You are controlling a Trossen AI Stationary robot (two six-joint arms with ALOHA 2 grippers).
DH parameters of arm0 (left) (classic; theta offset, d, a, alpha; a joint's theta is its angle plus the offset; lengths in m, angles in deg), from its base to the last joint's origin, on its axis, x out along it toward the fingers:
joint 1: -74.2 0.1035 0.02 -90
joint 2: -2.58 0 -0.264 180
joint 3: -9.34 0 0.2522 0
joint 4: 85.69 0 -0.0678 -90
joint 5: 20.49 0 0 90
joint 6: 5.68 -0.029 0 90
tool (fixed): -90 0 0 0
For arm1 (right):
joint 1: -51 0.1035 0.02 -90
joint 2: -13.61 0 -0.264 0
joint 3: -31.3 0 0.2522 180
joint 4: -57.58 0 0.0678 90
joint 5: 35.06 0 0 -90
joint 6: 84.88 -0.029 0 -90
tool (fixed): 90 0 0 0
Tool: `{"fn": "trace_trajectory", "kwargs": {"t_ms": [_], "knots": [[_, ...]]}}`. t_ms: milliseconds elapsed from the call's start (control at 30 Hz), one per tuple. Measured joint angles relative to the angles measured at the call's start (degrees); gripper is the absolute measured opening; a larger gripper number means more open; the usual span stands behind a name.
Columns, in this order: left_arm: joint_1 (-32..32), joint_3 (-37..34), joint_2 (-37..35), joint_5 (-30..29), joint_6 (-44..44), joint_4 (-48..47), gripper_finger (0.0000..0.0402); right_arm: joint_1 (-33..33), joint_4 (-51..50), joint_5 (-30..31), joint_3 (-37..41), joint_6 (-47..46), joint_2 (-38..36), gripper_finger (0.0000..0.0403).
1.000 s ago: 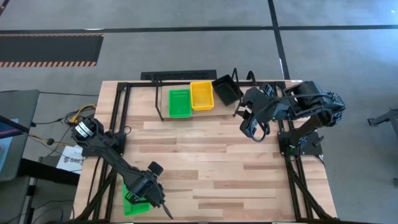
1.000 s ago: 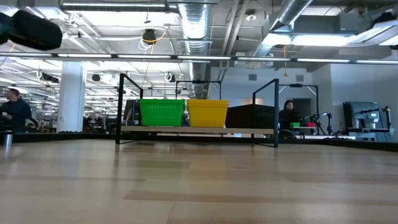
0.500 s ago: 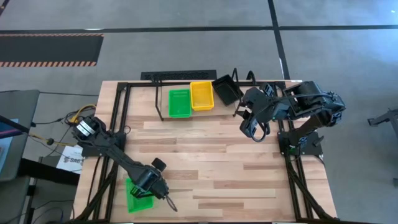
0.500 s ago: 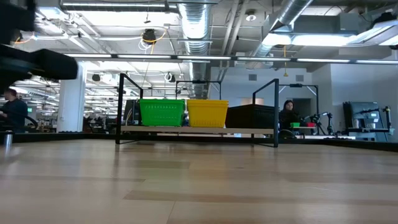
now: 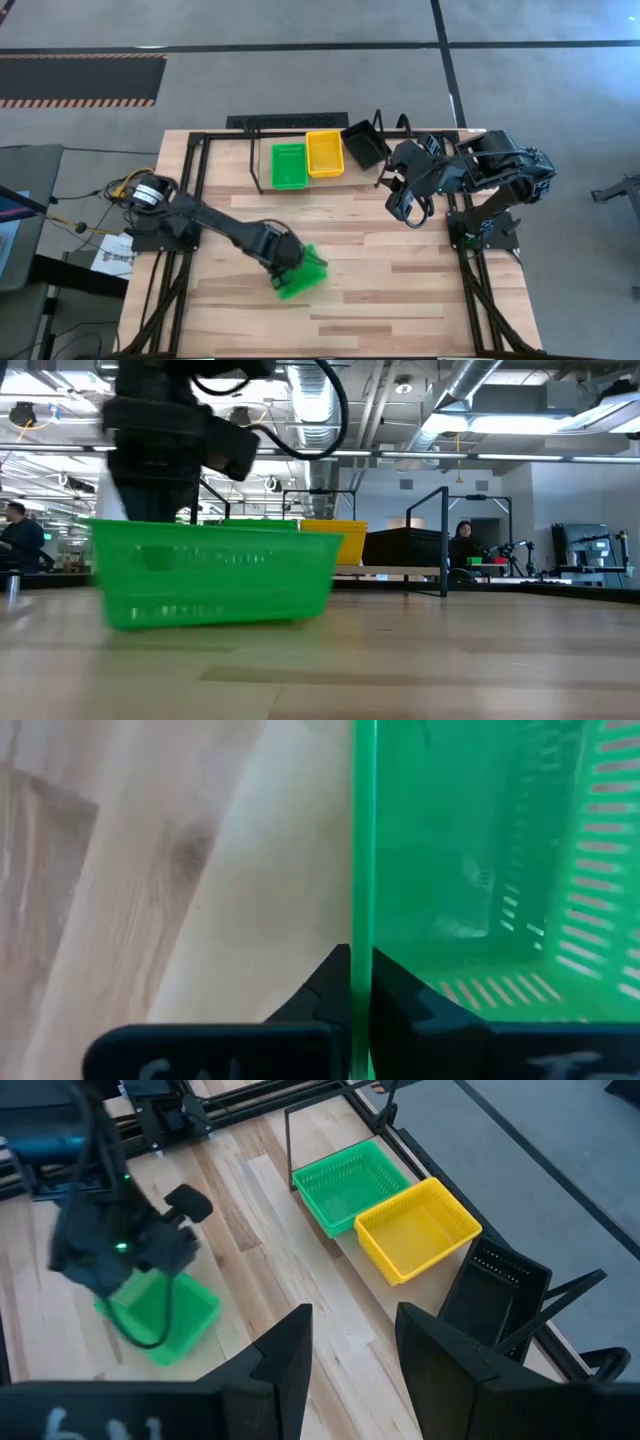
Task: Stack baskets on shelf by color
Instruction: Stack the green bin on top of the green bins on the shelf
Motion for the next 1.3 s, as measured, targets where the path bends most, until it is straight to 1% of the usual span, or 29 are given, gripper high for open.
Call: {"fn": "trace_trajectory", "kwargs": {"t_ms": [133,300,367,433,600,700,767,833,900,933,1000,1167,1233,1300], "knots": [[1.96,-0.07,0.00,-0.80,7.02,4.45,0.0001,0.00,-0.04,0.00,0.01,0.04,0.00,0.0166],[0.79,0.04,-1.04,-3.06,10.19,20.25,0.0000,0.00,-0.45,-0.02,0.01,0.99,0.00,0.0166],[0.08,1.36,-2.58,-6.25,11.52,23.33,0.0000,0.00,-0.48,-0.02,0.01,2.88,0.00,0.0166],[-0.68,3.03,-4.84,-12.96,13.11,23.30,0.0000,-0.15,-0.48,-0.02,0.01,4.02,0.00,0.0166],[-1.32,4.94,-13.48,-35.25,18.46,17.13,0.0000,-0.74,-0.46,0.01,0.01,6.90,0.00,0.0163],[-0.65,4.92,-19.05,-46.21,26.21,7.60,0.0000,-1.87,-0.45,0.02,0.01,9.09,0.00,0.0142],[0.93,4.94,-22.16,-50.00,32.17,0.83,0.0000,-2.77,-0.48,0.04,0.01,11.22,0.00,0.0112],[3.29,4.92,-24.12,-50.58,35.93,-5.11,0.0000,-3.89,-0.48,1.24,0.01,12.86,0.00,0.0069],[5.66,4.91,-24.98,-49.28,39.08,-9.10,0.0000,-4.68,-0.49,3.27,0.01,14.64,0.00,0.0022],[7.03,4.88,-25.03,-48.15,39.72,-9.75,0.0000,-5.16,-0.48,4.30,0.01,15.53,0.00,0.0013],[9.36,4.88,-24.78,-45.19,39.26,-8.87,0.0000,-6.25,-0.50,5.22,0.01,16.00,-0.06,0.0014],[14.98,4.87,-22.12,-37.98,33.44,-2.51,0.0000,-8.85,-0.48,6.38,0.00,16.24,-0.15,0.0005],[17.30,4.87,-21.44,-34.11,32.81,-1.80,0.0000,-9.77,-0.48,6.38,0.01,16.22,-0.15,0.0006],[19.25,4.83,-21.25,-30.15,32.73,-3.34,0.0000,-10.44,-0.48,6.50,0.01,16.64,-0.15,0.0004]]}}
